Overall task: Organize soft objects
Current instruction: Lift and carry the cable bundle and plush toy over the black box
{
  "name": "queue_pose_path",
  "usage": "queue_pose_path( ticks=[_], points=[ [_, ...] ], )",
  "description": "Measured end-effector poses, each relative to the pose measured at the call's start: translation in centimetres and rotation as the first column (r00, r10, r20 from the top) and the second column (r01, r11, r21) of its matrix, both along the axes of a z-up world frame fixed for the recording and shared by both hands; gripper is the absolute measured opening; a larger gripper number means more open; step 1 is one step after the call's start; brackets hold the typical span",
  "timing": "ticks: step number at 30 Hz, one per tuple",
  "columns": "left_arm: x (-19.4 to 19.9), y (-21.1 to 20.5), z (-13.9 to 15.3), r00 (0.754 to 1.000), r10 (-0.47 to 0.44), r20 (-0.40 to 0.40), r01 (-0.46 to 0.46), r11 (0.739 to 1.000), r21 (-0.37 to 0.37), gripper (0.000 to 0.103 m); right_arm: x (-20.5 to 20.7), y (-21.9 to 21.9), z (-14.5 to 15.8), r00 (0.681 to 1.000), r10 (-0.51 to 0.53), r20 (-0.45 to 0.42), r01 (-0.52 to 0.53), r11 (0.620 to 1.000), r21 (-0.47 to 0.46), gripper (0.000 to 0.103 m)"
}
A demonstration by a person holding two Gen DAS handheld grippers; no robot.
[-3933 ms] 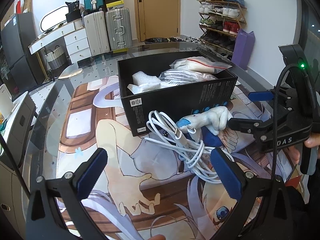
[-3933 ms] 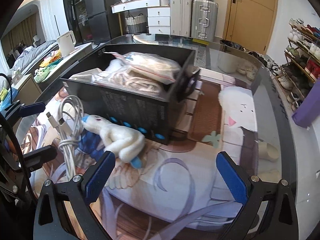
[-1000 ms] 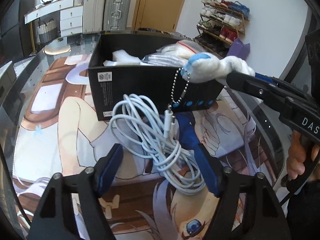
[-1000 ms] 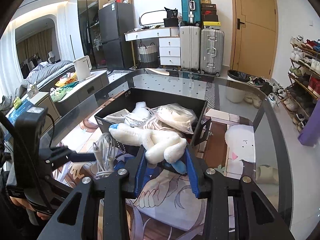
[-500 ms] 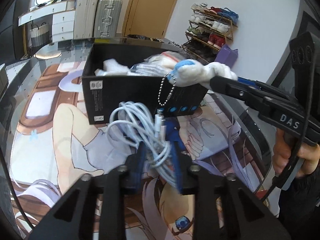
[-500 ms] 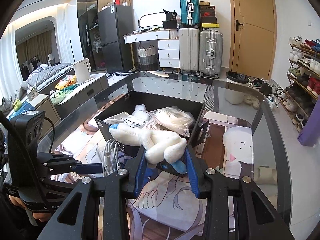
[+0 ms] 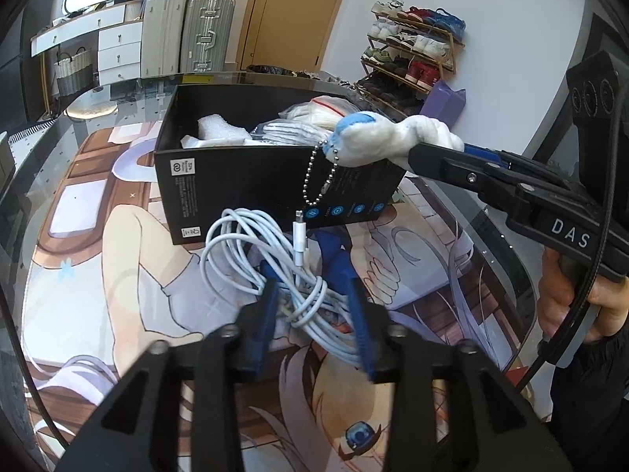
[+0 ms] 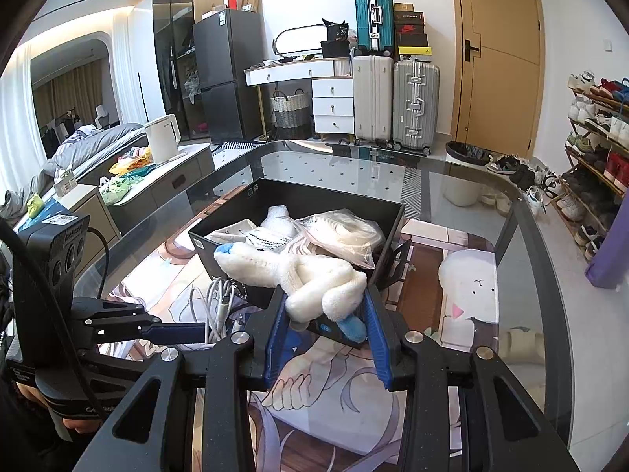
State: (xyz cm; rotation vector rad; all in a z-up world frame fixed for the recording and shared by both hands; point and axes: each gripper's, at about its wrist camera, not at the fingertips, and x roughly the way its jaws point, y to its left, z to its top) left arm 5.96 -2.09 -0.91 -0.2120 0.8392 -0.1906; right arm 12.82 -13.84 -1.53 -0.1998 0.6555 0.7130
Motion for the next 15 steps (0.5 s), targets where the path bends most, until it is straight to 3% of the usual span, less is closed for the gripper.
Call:
queue_pose_path(
  ticks=[6,15],
  points=[
    [0.3,0.6,-0.6,0.999,0.045,-0.015,-0.045,0.999,0.019,0.051,0.0,0.1,0.0,1.0,0.0,-0.002,0.0,1.0,0.0,0.037],
    [0.8,1.4,-1.4,0.998,0.053,-0.015,-0.054,0.996,-0.078,0.056,0.0,0.1,-0.2,1.0,0.006,-0.003,-0.006,1.0,-0.002,0.037]
  ],
)
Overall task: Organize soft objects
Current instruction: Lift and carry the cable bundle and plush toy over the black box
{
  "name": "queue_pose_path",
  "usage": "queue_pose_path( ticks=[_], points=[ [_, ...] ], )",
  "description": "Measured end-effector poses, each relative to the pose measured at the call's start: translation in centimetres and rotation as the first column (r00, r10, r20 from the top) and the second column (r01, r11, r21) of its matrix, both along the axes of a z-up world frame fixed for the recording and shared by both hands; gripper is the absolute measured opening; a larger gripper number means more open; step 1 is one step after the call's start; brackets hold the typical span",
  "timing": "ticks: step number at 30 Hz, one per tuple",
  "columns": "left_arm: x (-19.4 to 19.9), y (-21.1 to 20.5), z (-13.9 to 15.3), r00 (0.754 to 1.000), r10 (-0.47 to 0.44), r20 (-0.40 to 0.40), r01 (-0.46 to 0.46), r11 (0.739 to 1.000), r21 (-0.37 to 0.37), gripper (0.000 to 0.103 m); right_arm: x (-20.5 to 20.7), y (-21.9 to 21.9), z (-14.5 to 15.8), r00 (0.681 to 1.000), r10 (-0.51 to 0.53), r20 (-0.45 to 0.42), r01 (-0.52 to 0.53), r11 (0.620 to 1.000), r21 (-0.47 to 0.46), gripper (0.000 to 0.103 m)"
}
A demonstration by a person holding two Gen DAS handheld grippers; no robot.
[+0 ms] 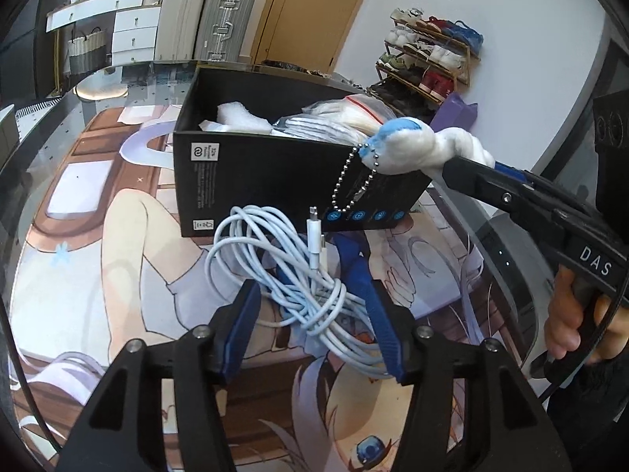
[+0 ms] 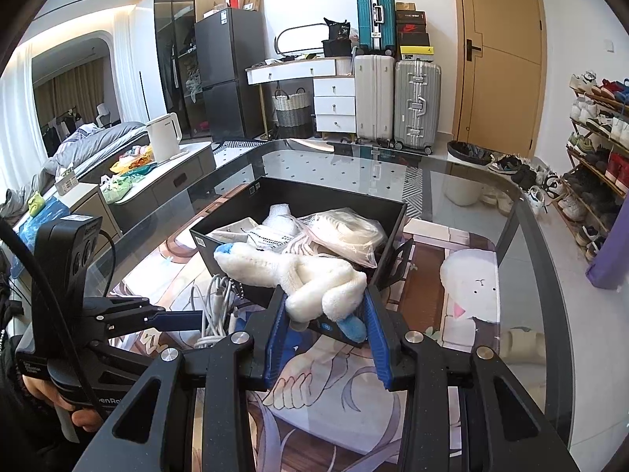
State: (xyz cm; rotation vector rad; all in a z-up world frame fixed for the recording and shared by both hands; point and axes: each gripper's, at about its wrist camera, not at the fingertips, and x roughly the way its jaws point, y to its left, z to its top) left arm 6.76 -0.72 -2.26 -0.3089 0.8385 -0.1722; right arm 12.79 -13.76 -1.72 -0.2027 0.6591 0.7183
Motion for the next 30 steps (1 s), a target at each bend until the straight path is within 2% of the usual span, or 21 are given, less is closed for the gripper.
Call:
queue_pose_path(
  ticks=[8,12,15,30],
  points=[
    [-0.2,0.5,-0.3,1.0,0.014,0.012,-0.014,0.999,-0.048,0.055,-0.1,0.2,-0.1,1.0,0.008,-0.006,-0.008,1.0,-0.006,0.037],
    [-0.2,1.3,-0.5,1.0,0.021,0.0,-0.021,0.997,-0.078,0.041,-0.1,0.2,-0.1,1.0,0.008,-0.005,-0.008,1.0,-0.005,0.037],
    [-0.3,1.6,-0.6,1.0,0.008,-0.009,-0.009,0.994,-0.108,0.037,0.0,0.2,-0.1,1.0,0.008,-0.005,-0.008,1.0,-0.005,0.037],
    [-0.5,1.3,0.2,1.0,-0.014,0.005,0.014,0.994,-0.11,0.036,0.0,-0.2,0.3,1.0,0.002,0.004,-0.002,1.0,0.01,0.037]
  ],
)
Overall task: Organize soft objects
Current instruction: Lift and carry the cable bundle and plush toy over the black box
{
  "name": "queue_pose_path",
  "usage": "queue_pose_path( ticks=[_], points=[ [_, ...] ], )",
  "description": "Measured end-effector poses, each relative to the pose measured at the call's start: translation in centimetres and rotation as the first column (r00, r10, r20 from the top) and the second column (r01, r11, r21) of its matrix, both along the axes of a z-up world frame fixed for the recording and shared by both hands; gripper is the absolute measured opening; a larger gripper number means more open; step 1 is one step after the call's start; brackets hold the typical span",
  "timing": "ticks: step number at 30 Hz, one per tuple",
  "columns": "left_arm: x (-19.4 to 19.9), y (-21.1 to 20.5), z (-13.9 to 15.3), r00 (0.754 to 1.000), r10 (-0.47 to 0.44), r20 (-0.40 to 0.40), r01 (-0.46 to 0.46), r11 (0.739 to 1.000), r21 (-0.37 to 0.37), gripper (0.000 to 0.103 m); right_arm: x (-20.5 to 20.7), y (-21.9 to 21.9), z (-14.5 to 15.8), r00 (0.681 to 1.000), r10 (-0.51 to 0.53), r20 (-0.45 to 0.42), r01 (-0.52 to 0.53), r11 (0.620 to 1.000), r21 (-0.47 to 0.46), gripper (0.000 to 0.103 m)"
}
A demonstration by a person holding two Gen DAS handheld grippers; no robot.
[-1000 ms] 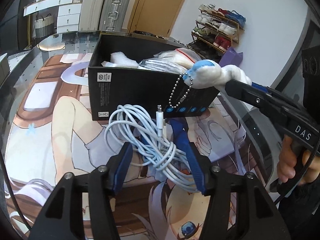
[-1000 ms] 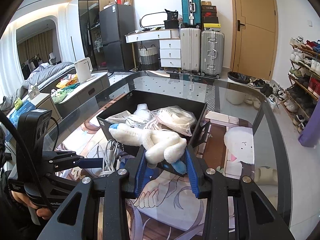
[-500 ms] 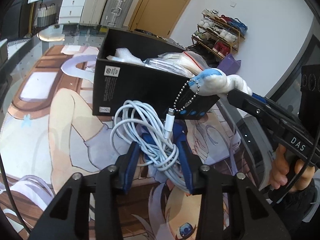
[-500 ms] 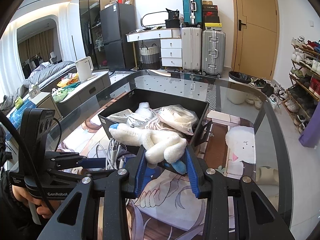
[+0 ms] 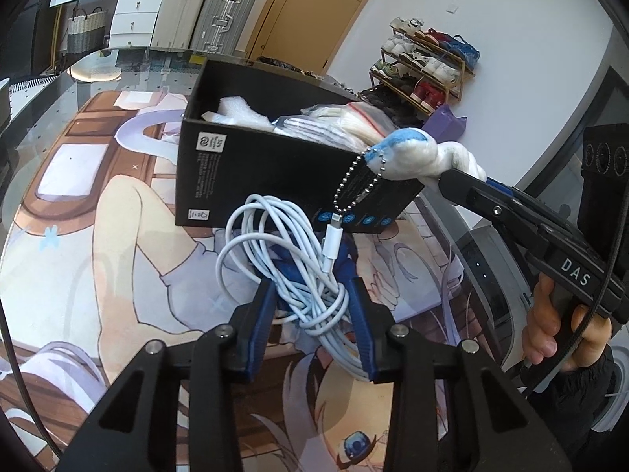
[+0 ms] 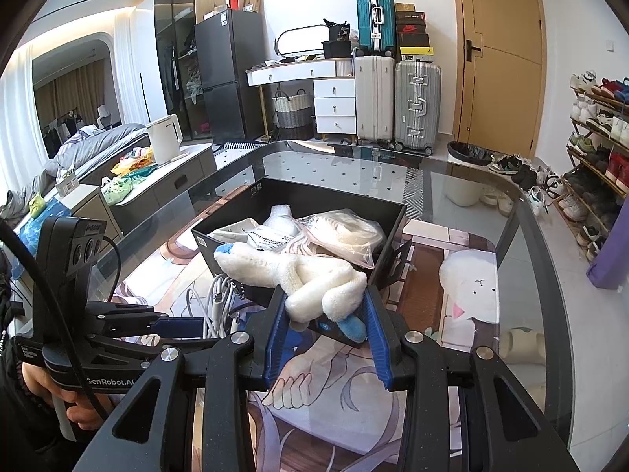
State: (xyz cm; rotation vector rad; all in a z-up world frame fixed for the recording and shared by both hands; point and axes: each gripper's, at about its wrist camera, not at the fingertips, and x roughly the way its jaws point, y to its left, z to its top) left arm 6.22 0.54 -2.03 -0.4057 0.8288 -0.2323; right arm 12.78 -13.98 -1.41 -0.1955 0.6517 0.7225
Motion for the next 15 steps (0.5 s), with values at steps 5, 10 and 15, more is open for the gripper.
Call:
queue_pose_path(
  ticks=[5,10,15],
  points=[
    [-0.4,-0.2,1.0,0.999,-0.022,0.03,0.022,1.0,-0.003,0.036,0.0,-0.2,0.3,1.0,0.001,0.009,-0.001,1.0,0.011,0.037],
    [-0.9,-0.2,2.0,0.998,-0.025,0.065,0.025,1.0,-0.005,0.036,-0.2,-0.6,0.8,1.0,-0.009,0.029,0.007,0.999,0.039,0.037],
    [-1.4,0.1,3.3,0.995,-0.029,0.099,0.03,0.999,-0.014,0.036,-0.2,-1.2,1.3,0.998,-0.035,0.046,0.031,0.997,0.066,0.038]
  ],
)
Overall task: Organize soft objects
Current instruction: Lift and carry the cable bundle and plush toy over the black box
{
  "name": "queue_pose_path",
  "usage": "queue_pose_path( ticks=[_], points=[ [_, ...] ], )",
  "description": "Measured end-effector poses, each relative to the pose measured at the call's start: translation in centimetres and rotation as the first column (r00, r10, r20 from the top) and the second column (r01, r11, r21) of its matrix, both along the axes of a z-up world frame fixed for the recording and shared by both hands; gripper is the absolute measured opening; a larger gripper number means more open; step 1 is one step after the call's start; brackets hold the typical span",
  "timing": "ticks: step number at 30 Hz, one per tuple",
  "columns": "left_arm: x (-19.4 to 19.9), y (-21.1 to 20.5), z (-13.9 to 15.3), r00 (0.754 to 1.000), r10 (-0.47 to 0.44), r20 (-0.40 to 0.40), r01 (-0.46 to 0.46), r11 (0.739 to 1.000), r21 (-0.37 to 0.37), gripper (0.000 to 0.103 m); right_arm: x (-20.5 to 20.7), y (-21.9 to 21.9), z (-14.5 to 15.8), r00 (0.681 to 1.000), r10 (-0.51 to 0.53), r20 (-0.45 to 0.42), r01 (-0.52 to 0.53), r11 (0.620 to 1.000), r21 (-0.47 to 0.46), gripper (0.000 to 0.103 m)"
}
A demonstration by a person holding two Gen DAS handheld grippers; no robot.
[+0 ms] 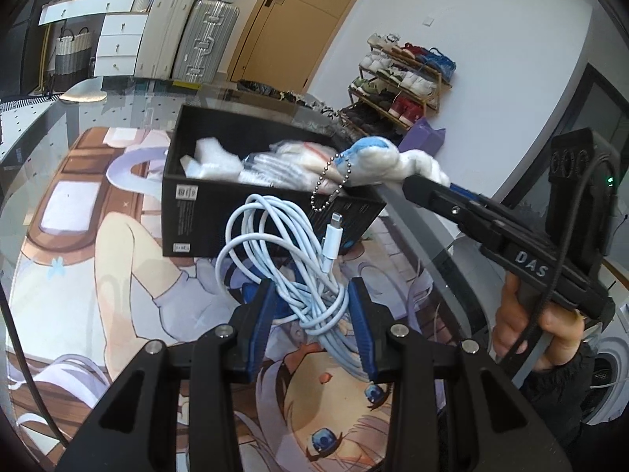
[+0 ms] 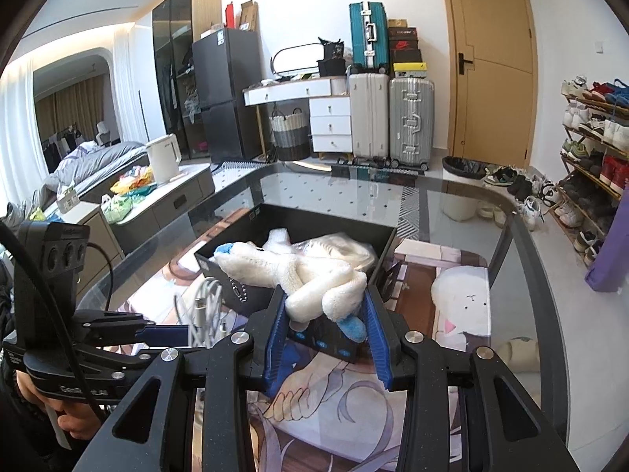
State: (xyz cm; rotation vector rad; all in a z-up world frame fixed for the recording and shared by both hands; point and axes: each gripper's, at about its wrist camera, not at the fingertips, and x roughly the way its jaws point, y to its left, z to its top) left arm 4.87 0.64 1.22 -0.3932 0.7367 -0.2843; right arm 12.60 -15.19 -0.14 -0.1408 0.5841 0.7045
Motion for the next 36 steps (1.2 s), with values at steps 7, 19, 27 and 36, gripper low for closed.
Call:
queue_pose_path(
  ticks=[7,19,27,36],
  points=[
    [-0.5,0.7,1.8,0.998,0.021,0.051,-0.021,1.0,-0.013,0.036,0.4,-0.9,0.5,1.0,-0.031,0.001,0.031,0.999,0.026,0.038],
    [1.9,2.8,3.5,0.99,0.106,0.092,-0.102,0.994,-0.046,0.036,1.5,-0.7,0.8,0.997,-0.073,-0.006,0.073,0.996,0.041,0.038],
    [4.3,3.0,3.8,0.981,0.156,0.114,-0.154,0.988,-0.029,0.036,3.1,1.0,1.6,0.995,-0.097,-0.005,0.098,0.994,0.043,0.037],
    [6.9,3.0,3.2,0.973,0.196,0.121,-0.199,0.98,0.013,0.036,5.7,3.9,1.1,0.993,-0.109,-0.034,0.11,0.994,0.024,0.037]
  ],
)
